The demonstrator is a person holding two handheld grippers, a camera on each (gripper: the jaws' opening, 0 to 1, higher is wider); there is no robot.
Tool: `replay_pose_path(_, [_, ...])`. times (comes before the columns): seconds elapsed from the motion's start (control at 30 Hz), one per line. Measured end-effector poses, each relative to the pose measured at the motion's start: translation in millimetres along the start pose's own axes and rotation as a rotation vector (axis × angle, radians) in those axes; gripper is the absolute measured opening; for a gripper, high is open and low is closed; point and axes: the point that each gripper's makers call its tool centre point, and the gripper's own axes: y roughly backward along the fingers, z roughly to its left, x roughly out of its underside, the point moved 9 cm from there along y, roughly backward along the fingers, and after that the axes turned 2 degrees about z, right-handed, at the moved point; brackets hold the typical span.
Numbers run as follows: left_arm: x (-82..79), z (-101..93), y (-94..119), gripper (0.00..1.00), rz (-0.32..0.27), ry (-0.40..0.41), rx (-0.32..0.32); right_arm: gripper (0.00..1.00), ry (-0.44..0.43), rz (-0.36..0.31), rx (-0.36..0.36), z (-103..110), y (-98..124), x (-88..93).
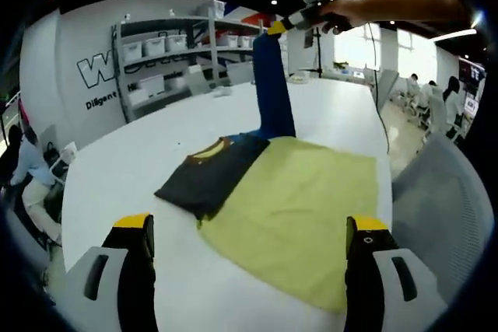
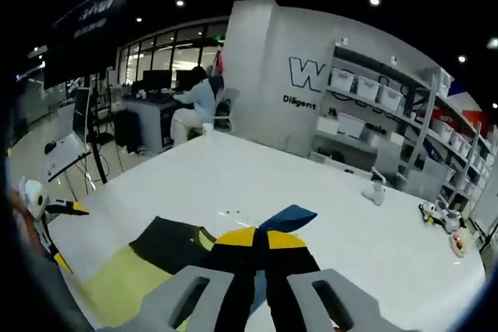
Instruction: Fold the garment on the visible template until the final outline fits inside the template.
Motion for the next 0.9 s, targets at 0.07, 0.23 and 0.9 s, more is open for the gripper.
replay_pose_path(0.07, [2.1,1.4,3,0.99,-0.004,0.011,-0.008,0.00,0.014,-0.001,-0.023,11,-7,-5.9])
replay_pose_path(0.23, [5.3,6.1,10,0.99,-0.018,0.030,-0.031,0.00,0.024,0.006,-0.070,32,-23,-12.2])
replay_pose_path(0.9, [14.7,18.9,26,0.99,-0.030,0.096,-0.086,0.00,0.079,0.071,-0.178,93,-79,4.4])
